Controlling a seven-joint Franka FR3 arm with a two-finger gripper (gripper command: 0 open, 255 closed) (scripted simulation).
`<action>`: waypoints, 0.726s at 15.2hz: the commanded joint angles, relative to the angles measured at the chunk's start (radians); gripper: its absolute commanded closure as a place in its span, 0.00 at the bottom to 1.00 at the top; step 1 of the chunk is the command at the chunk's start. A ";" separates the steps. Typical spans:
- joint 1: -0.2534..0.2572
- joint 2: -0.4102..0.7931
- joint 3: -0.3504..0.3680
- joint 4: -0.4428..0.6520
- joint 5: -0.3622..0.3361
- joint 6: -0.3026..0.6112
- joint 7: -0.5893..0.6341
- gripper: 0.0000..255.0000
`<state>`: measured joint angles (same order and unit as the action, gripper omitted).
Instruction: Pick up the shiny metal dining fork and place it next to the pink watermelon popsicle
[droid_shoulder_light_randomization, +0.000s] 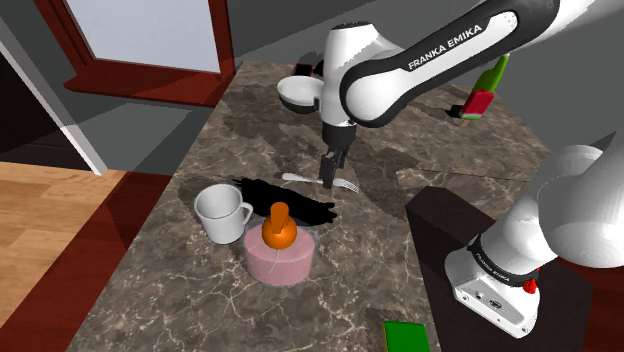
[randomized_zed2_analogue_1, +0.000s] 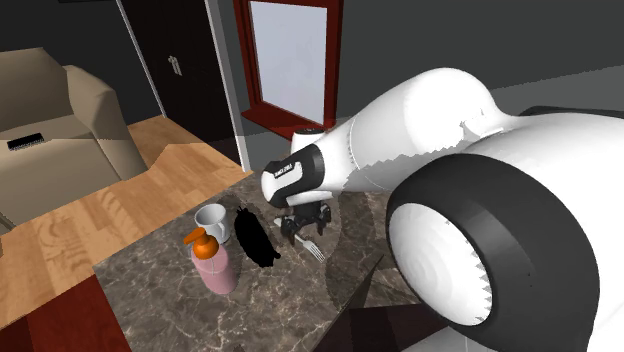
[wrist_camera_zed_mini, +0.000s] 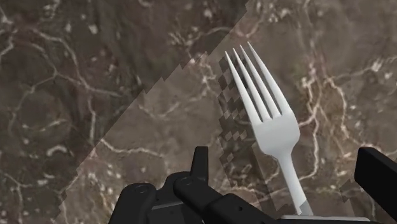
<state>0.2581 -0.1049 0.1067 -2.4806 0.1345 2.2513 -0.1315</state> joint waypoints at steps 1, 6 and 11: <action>0.002 0.019 0.002 -0.012 0.002 0.031 0.000 0.00; 0.003 0.033 0.004 -0.022 0.004 0.055 -0.001 0.00; 0.003 0.033 0.004 -0.021 0.004 0.055 -0.001 1.00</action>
<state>0.2613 -0.0723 0.1104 -2.5020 0.1381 2.3060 -0.1323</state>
